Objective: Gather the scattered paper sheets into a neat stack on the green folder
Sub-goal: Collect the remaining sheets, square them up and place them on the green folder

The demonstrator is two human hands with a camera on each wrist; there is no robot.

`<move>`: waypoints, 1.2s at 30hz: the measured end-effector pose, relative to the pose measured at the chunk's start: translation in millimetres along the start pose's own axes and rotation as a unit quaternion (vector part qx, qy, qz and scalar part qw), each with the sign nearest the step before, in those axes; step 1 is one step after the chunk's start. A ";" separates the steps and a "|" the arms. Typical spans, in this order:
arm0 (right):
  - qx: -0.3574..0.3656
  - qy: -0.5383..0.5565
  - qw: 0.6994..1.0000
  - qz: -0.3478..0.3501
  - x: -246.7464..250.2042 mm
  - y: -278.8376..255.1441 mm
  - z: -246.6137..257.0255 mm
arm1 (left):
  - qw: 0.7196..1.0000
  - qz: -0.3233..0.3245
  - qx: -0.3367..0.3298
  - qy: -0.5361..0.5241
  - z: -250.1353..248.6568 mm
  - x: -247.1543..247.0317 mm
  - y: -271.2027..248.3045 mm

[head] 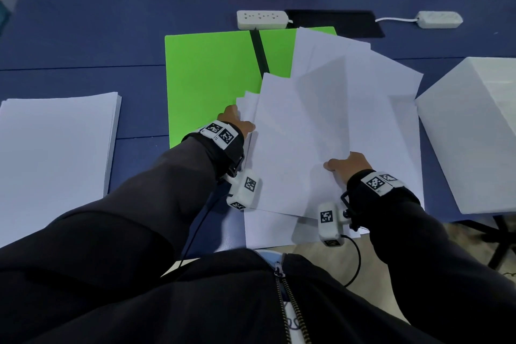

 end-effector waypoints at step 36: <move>0.052 0.096 0.994 -0.022 14.8 5.3 -3.0 | 0.986 -0.030 -0.104 0.130 -6.4 33.4 -8.3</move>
Point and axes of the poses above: each hand's wrist, its own y-axis towards the middle knuckle, its own x-axis out of the back of the hand, z = x × y, the point moved 10 cm from there along y, towards the middle knuckle, and after that the axes turned 2 degrees about -y, right-handed, at the moved point
